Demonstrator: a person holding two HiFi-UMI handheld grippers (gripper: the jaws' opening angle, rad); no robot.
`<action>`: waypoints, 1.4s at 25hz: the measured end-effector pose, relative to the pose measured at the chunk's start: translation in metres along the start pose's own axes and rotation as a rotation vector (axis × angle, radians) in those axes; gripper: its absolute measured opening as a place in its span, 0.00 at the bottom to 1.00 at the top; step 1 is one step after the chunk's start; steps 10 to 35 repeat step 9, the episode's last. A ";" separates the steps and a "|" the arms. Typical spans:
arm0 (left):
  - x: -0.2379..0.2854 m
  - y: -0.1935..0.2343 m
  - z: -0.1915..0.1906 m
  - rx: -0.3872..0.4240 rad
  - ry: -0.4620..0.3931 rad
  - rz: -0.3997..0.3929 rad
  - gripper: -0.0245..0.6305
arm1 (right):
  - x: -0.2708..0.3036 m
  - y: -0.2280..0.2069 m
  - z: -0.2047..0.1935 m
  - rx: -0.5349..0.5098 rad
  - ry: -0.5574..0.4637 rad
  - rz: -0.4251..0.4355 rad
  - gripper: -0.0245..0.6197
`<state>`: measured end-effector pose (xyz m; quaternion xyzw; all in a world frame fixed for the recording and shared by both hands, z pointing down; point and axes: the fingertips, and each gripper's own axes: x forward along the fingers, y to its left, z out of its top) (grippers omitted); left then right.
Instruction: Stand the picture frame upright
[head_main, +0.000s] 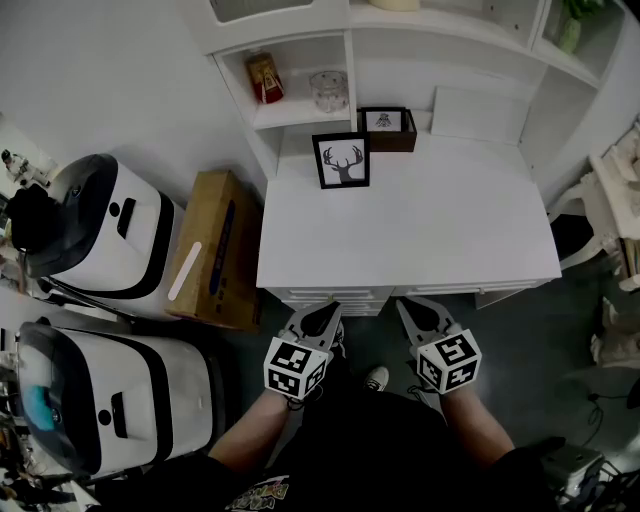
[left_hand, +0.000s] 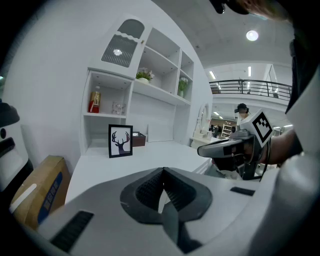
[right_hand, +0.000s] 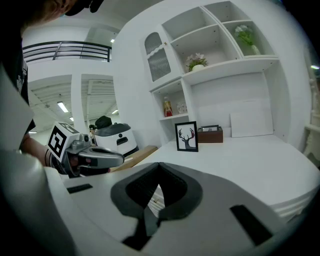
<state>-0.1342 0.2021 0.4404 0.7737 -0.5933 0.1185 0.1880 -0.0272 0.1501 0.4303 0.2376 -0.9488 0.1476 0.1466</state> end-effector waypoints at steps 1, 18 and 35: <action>0.000 0.000 0.000 -0.002 0.000 -0.001 0.05 | 0.000 0.000 0.000 0.000 0.000 0.000 0.04; 0.005 0.001 0.001 -0.005 -0.001 -0.001 0.05 | 0.002 -0.005 -0.002 0.009 0.000 -0.006 0.04; 0.005 0.001 0.001 -0.005 -0.001 -0.001 0.05 | 0.002 -0.005 -0.002 0.009 0.000 -0.006 0.04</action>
